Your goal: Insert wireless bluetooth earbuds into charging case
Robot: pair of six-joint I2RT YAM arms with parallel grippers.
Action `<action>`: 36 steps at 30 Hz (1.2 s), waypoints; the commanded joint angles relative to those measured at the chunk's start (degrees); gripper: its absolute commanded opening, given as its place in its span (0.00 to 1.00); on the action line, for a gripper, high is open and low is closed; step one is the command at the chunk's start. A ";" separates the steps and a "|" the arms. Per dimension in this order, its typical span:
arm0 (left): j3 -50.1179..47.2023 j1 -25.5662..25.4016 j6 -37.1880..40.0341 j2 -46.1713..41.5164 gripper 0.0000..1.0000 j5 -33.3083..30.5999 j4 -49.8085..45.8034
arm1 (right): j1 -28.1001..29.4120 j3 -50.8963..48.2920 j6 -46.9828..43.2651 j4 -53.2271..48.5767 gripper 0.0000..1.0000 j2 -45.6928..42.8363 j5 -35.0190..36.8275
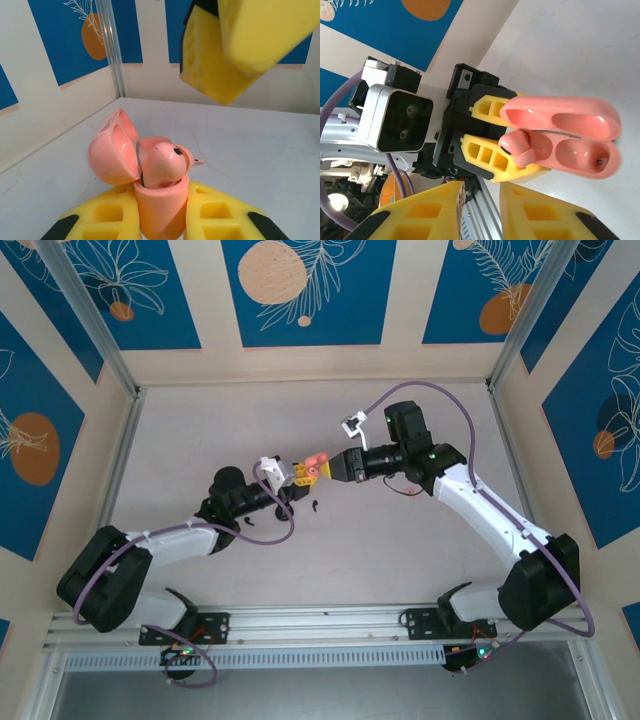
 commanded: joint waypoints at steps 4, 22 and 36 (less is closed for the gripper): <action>0.55 0.16 -0.18 -1.35 0.14 0.40 2.24 | 0.97 -3.24 6.24 4.95 0.23 -0.99 0.31; 0.21 0.16 -0.19 -2.23 0.13 0.19 1.85 | 1.69 -3.26 8.05 8.35 0.20 2.90 -0.31; 0.22 0.16 -0.23 -2.49 0.13 0.46 1.47 | 1.57 -2.72 8.67 9.80 0.17 3.23 1.98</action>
